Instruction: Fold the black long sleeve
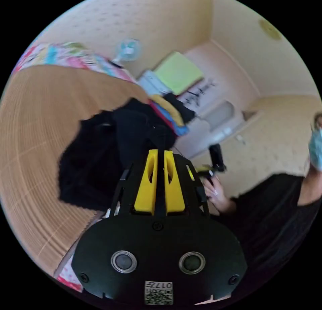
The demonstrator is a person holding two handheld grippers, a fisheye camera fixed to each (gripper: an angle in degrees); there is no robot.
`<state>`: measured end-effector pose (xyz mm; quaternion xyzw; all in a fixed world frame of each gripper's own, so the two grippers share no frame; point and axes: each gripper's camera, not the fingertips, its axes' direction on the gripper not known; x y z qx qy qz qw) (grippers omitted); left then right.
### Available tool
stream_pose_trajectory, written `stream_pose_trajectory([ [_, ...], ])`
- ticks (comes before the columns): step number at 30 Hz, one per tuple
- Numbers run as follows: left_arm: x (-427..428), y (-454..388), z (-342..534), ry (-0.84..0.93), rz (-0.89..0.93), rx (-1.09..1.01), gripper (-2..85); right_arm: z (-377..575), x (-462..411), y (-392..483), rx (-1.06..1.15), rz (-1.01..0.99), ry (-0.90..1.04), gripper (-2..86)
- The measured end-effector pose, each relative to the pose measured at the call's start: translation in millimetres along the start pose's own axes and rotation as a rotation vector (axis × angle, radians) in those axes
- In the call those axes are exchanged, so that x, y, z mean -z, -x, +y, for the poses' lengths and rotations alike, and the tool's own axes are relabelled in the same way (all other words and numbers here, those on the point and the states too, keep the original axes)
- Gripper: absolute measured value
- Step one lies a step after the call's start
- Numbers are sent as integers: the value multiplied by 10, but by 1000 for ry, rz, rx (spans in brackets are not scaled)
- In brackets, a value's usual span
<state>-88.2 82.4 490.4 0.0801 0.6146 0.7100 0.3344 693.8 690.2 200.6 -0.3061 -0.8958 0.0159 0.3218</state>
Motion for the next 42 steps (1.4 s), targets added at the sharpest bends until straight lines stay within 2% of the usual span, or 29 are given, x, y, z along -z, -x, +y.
stream_pose_trajectory([
  [1,-305,-228,24,125,115,-80,40,4,241,73,14,23,-100,4],
  [3,-688,-367,169,288,243,-91,51,-10,552,179,35,75,-236,4],
  [6,-663,-208,461,236,285,-11,67,-109,822,319,70,181,-357,3],
  [8,-312,60,566,102,177,93,75,-197,822,394,81,219,-351,4],
  [10,276,475,677,-83,-47,257,93,-221,732,420,86,220,-325,4],
  [12,623,807,715,-130,-245,397,106,-222,597,394,68,212,-292,4],
  [13,775,1008,704,-127,-355,452,115,-225,495,349,45,190,-261,4],
  [15,886,1257,653,-102,-450,468,123,-226,353,265,5,129,-218,3],
  [18,796,1606,567,7,-519,451,129,-173,227,202,-34,39,-197,3],
  [23,701,1625,712,18,-627,384,55,-51,264,284,-55,36,-201,2],
  [25,587,1639,834,110,-451,396,29,-15,310,316,-57,42,-204,3],
  [26,579,1639,880,118,-398,402,22,5,344,336,-57,43,-207,3],
  [27,628,1632,993,88,-266,415,10,13,363,346,-58,41,-208,3],
  [29,956,1521,1213,-139,70,410,-3,38,480,416,-63,15,-216,4],
  [30,1318,1301,1361,-365,318,349,-6,45,524,450,-59,-1,-221,4],
  [33,2017,358,1423,-443,304,-64,-9,101,754,721,24,-47,-232,4],
  [35,2325,-27,1417,-470,443,-261,-9,151,879,887,57,-43,-215,5],
  [37,2766,-408,1480,-573,657,-530,-10,192,953,967,93,-93,-210,6],
  [38,2865,-470,1493,-596,736,-598,-10,222,995,1013,121,-135,-210,7],
  [40,3171,-617,1545,-691,1094,-826,-9,263,1027,1075,158,-172,-202,9],
  [42,3288,-699,1611,-771,1329,-904,-9,298,1008,1126,195,-197,-169,13],
])
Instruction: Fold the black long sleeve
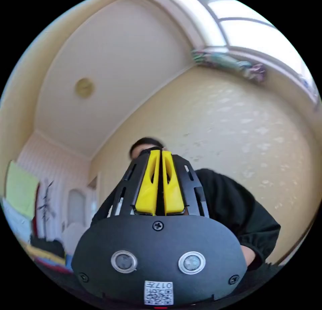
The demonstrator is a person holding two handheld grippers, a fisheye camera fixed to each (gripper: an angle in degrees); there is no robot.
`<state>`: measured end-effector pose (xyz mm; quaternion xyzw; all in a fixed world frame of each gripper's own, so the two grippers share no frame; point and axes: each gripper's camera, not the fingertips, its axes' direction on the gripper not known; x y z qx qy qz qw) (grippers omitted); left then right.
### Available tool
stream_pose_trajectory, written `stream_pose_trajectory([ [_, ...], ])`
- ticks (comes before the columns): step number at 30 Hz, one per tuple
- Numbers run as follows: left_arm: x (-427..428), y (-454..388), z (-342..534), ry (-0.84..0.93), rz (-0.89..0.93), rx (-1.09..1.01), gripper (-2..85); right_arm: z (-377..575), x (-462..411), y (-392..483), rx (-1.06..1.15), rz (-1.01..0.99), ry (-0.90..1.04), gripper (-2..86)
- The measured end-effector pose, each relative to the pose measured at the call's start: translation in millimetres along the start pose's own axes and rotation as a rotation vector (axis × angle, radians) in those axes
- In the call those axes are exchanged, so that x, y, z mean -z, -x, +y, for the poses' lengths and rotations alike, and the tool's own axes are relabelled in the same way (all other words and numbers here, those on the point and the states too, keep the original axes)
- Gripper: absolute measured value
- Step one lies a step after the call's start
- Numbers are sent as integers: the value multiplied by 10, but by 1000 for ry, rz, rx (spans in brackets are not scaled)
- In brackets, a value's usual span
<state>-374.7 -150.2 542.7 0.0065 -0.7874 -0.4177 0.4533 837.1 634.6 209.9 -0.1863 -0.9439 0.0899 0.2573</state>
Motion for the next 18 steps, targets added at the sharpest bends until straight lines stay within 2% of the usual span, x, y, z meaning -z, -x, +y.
stream_pose_trajectory([
  [2,-171,-90,0,-93,131,2,-9,65,-79,61,59,-73,63,25],
  [8,-1024,-424,193,-68,373,79,-9,221,-385,49,144,-247,210,86],
  [10,-1315,-406,410,-86,452,165,-9,232,-506,23,175,-311,259,110],
  [14,-1521,-431,601,-84,454,241,-9,287,-772,51,321,-423,401,202],
  [18,-1580,-572,560,-73,444,211,-9,430,-1018,5,374,-403,558,238],
])
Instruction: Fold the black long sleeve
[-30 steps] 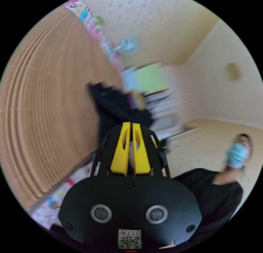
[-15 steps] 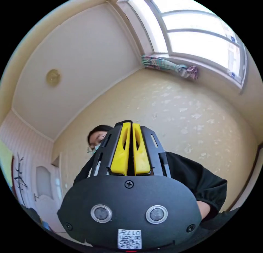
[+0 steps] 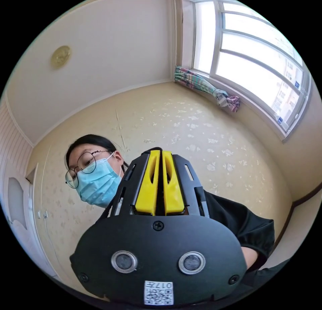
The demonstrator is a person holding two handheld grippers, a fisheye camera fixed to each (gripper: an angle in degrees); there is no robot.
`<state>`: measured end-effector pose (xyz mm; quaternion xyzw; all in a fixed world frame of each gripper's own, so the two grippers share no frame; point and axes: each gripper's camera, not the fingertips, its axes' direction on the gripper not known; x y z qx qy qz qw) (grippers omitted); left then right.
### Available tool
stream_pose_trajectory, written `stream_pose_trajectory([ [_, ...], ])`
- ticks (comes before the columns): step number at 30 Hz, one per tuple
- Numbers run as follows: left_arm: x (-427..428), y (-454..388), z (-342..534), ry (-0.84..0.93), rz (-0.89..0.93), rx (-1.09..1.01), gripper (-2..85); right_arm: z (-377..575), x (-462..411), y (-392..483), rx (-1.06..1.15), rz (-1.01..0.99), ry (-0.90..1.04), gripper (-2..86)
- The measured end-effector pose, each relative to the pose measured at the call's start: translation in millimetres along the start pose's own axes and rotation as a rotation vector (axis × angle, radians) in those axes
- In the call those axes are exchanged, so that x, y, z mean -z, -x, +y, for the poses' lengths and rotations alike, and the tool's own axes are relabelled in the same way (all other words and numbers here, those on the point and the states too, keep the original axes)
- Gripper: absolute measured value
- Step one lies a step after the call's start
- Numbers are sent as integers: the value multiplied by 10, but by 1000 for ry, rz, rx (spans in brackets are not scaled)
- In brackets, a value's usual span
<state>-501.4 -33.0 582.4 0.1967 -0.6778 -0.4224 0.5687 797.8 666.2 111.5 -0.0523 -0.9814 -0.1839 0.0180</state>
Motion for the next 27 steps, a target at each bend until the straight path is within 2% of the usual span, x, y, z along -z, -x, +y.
stream_pose_trajectory([
  [3,-100,106,85,18,17,30,-9,31,-245,-173,20,-133,120,242],
  [5,-118,203,150,18,34,51,-9,64,-395,-383,48,-385,154,230],
  [8,-74,369,269,-15,72,75,-9,87,-611,-760,-5,-620,180,190],
  [10,-24,513,367,-32,77,99,-9,94,-821,-921,-51,-643,256,172],
  [14,42,559,366,-9,36,97,-9,184,-1030,-969,7,-818,336,52],
  [15,59,484,302,20,-9,77,-9,195,-1008,-959,7,-810,332,49],
  [17,70,292,151,99,-131,52,-9,148,-718,-837,-34,-571,238,38],
  [18,56,97,1,186,-278,46,-9,108,-603,-763,-46,-499,201,36],
  [19,12,-179,-175,270,-458,19,-9,10,-350,-545,-60,-329,130,33],
  [20,-25,-336,-261,309,-553,0,-9,-88,-82,-239,-47,-162,45,30],
  [21,-119,-639,-413,379,-750,-37,-9,-132,48,-58,-30,-83,-2,29],
  [22,-232,-916,-538,449,-968,-68,-9,-199,287,343,19,76,-118,27],
  [23,-288,-1033,-587,489,-1081,-83,-9,-214,473,731,76,195,-257,24],
  [25,-351,-1306,-732,564,-1556,-32,-9,-203,600,1199,117,318,-441,20],
  [26,-332,-1318,-754,565,-1672,13,-9,-207,556,1476,163,388,-523,17],
  [27,-306,-1286,-757,582,-1873,93,-10,-210,509,1600,181,430,-566,15],
])
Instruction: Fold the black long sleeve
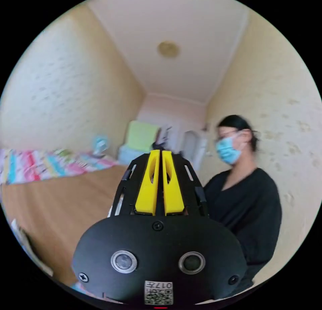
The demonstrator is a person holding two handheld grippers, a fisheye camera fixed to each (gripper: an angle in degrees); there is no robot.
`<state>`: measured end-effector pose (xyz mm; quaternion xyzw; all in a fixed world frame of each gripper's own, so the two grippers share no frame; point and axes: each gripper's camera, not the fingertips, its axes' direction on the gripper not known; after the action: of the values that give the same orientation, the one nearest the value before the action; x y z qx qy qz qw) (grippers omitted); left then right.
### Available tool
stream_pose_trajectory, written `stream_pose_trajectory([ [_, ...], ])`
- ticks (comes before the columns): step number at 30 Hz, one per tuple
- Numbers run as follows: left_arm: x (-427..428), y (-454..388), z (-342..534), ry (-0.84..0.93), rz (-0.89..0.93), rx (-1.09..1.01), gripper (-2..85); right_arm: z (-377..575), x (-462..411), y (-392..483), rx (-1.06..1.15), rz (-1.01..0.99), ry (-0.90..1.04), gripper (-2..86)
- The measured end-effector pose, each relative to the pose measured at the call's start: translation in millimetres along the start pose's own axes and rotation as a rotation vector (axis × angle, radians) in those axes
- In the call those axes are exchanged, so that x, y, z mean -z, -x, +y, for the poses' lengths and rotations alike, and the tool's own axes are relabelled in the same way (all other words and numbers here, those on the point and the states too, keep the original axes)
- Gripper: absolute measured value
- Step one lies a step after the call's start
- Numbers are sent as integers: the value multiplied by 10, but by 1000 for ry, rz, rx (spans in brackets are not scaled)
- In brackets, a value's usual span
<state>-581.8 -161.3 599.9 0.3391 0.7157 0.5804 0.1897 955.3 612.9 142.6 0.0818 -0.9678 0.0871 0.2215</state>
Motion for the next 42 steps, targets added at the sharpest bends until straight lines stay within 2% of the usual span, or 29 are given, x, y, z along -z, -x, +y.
stream_pose_trajectory([
  [1,-79,-64,11,34,-99,8,-10,-5,-25,257,26,104,-87,11],
  [2,-140,-117,20,40,-120,-4,-10,32,-47,519,71,192,-196,7],
  [4,-470,-348,78,30,-236,-21,-10,117,-58,887,147,270,-343,5],
  [5,-561,-417,102,10,-229,-41,-10,116,-116,1079,173,316,-363,4],
  [6,-769,-520,146,-20,-167,-78,-10,92,-172,1151,180,344,-345,5],
  [8,-1075,-579,179,-51,-88,-61,-10,-29,-544,1186,141,462,-153,7],
  [10,-1440,-647,202,-105,20,-73,-10,17,-886,984,119,447,14,10],
  [13,-1832,-615,137,-146,215,-53,-10,396,-1350,464,67,208,239,23],
  [14,-1897,-612,115,-154,231,-43,-10,630,-1487,268,16,91,296,33],
  [17,-2088,-654,11,-251,266,12,-10,1340,-1820,18,-70,-38,382,72],
  [20,-2149,-824,-112,-337,172,18,-10,2081,-2201,-38,-147,-16,501,139],
  [22,-2168,-1041,-216,-391,43,-5,-10,2446,-2378,3,-175,-61,544,162],
  [26,-2328,-1401,-406,-413,-99,-63,-10,2938,-2634,226,-201,-168,517,173],
  [28,-2487,-1599,-483,-439,-255,-5,-10,3006,-2755,330,-203,-60,532,181],
  [32,-2704,-1782,-614,-464,-345,29,-10,3050,-3097,614,-83,166,600,208],
  [34,-2804,-1843,-696,-475,-340,49,-10,3075,-3205,663,-53,195,591,196],
  [38,-2850,-1928,-796,-491,-342,54,-10,3107,-3420,535,-49,210,599,107],
  [42,-2715,-1941,-924,-468,-327,75,-10,2957,-3308,352,-98,234,553,51],
])
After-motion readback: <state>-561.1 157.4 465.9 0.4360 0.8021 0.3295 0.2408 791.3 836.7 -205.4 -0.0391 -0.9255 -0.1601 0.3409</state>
